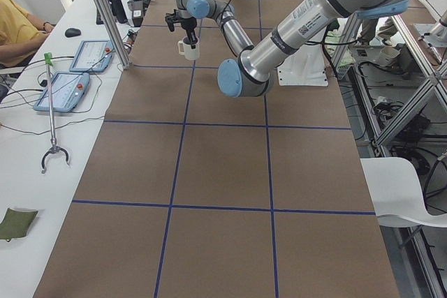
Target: Left arm hands cup to right arm to dump lemon
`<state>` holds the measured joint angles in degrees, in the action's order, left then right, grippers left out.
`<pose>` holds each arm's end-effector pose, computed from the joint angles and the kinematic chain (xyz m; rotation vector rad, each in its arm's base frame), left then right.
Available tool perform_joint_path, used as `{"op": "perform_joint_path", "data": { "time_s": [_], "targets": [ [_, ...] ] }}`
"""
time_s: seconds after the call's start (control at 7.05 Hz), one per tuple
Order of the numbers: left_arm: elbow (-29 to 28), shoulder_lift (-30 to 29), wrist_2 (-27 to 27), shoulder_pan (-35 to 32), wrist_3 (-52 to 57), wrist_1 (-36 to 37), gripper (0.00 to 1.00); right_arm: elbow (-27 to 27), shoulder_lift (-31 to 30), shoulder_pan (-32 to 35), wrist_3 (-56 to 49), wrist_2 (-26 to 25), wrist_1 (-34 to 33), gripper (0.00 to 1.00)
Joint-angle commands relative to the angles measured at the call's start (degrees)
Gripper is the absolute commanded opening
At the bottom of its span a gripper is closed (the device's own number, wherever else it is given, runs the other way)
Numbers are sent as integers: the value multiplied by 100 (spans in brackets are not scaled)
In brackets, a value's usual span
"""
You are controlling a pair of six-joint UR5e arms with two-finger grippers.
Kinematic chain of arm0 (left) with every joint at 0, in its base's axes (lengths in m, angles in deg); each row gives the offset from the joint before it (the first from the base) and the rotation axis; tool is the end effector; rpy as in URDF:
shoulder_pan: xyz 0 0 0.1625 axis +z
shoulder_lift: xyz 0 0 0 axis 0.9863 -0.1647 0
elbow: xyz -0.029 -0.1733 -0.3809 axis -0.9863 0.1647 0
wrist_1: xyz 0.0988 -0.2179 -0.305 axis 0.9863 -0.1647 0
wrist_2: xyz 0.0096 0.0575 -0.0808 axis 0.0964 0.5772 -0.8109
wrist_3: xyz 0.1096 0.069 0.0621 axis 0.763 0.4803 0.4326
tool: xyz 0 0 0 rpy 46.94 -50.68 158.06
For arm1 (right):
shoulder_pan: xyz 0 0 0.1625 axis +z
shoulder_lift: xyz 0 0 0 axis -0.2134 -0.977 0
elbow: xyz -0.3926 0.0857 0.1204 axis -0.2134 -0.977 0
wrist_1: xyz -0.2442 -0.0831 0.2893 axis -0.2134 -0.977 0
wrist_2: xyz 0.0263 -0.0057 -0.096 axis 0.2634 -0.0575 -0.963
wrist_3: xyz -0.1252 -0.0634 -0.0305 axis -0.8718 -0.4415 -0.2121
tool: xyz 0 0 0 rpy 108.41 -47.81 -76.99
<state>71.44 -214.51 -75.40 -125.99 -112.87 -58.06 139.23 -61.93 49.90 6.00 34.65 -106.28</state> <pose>0.4882 -0.5746 0.1350 -0.1887 0.8365 -0.3837 -0.3700 -0.4639 0.3579 0.9171 -0.9752 -0.0616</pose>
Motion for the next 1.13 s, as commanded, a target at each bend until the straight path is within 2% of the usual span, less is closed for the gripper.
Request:
{"op": "perform_joint_path", "data": {
  "time_s": [0.0, 0.43, 0.71, 0.99],
  "targets": [
    [-12, -75, 20, 3, -38, -3, 0, 113, 266, -1030, 161, -1468, 12, 99],
    [-91, -137, 12, 3, -143, 23, 0, -105, 837, -1919, 179, -2909, 3, 99],
    [-91, -189, -24, 3, -433, 23, 0, -491, 1294, -2044, 171, -3220, -50, 99],
    [-82, -233, -172, 12, -443, 58, 0, -799, 1497, -2149, 171, -3842, -32, 99]
  ]
}}
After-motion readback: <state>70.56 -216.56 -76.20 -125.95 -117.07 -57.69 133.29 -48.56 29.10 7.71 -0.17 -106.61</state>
